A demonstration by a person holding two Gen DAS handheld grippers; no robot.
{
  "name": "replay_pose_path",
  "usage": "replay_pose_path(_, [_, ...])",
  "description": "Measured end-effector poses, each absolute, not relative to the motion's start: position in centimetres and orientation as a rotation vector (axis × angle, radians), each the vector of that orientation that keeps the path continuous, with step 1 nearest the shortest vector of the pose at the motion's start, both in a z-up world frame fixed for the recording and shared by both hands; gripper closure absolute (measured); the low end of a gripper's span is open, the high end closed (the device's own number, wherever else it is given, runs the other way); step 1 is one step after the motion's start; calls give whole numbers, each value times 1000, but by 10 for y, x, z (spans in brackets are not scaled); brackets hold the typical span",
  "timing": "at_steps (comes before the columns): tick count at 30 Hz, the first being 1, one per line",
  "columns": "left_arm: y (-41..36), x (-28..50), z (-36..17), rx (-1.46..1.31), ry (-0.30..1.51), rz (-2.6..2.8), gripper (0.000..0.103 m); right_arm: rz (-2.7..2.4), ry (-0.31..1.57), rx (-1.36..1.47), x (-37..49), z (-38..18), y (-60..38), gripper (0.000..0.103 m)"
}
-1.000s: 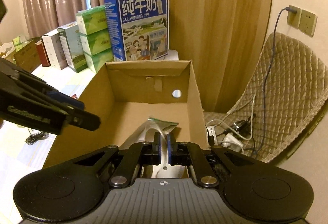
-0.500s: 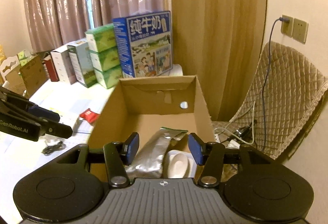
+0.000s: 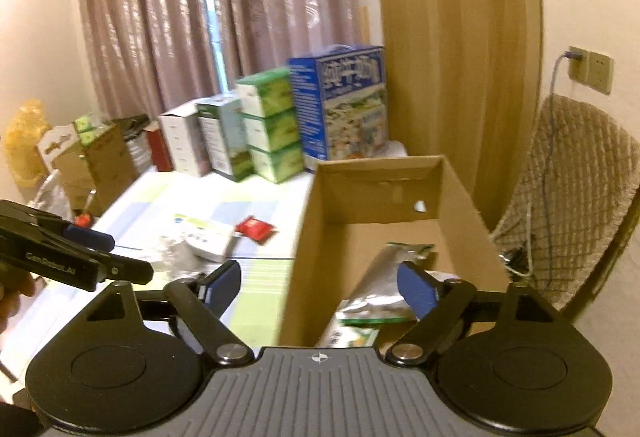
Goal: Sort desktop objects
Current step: 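Move both tools back over the remaining items on the table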
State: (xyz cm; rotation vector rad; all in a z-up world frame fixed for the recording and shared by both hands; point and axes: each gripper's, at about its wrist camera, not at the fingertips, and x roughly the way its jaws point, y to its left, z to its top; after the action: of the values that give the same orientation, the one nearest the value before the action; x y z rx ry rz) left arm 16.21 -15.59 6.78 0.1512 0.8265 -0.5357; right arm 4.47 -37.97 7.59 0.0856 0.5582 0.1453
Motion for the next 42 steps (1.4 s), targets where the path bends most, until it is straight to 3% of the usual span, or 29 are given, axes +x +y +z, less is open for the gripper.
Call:
replay_pose_path(3, [-128,149,64,164,799,-484,6,189,548,74,34,75,-359,14])
replay_pose_path(9, [-75,131,51,195,799,-392,1,265,549,80,25,66,-318,2])
replay_pose_path(24, [0,124,22,199,829,-277,1,351,625,71,40,27,-255,2])
replay_pose_path(42, [16,161,-15,228,867,-292,1,384,700,8,87,-14,-230,2])
